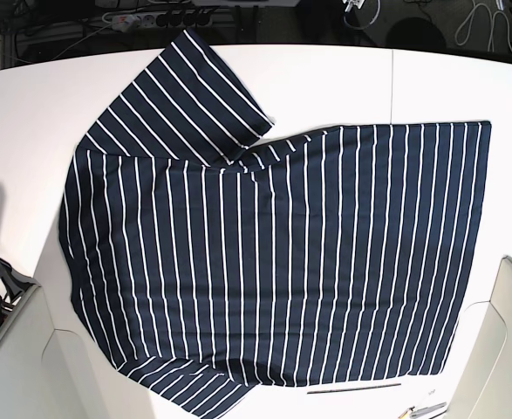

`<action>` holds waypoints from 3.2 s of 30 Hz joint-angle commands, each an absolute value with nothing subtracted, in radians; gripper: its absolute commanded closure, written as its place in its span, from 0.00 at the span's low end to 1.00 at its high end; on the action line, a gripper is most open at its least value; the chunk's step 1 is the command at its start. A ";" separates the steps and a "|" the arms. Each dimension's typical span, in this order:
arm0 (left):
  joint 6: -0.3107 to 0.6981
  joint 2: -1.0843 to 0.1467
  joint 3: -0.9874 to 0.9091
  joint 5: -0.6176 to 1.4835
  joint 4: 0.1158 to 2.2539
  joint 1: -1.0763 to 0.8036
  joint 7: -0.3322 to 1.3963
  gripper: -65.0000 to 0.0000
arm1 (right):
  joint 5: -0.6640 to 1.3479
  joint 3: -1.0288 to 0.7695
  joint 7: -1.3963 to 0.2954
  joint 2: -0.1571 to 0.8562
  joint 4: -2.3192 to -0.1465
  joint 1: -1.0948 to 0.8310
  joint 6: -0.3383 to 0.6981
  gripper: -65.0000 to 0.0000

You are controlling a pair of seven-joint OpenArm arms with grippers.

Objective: Fold the T-shirt properly

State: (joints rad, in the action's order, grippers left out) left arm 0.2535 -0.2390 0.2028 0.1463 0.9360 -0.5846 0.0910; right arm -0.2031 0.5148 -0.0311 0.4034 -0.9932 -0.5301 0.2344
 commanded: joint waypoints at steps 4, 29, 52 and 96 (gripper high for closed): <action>0.258 -0.270 0.202 0.151 1.047 -0.660 0.085 0.98 | -0.198 0.514 -0.023 0.464 -1.116 -0.619 0.239 0.99; 0.311 -0.280 -0.242 0.327 1.778 -1.054 0.120 0.98 | 0.092 0.178 -0.042 0.582 -1.792 -0.915 0.328 0.99; 0.311 -0.281 -0.320 0.378 1.938 -1.021 0.163 0.53 | 0.567 -0.169 -0.390 0.410 -1.950 -0.786 0.213 0.51; 0.355 -0.302 -0.526 0.569 1.938 -0.892 0.453 0.41 | 0.629 -0.135 -0.480 0.263 -1.785 -0.704 0.206 0.43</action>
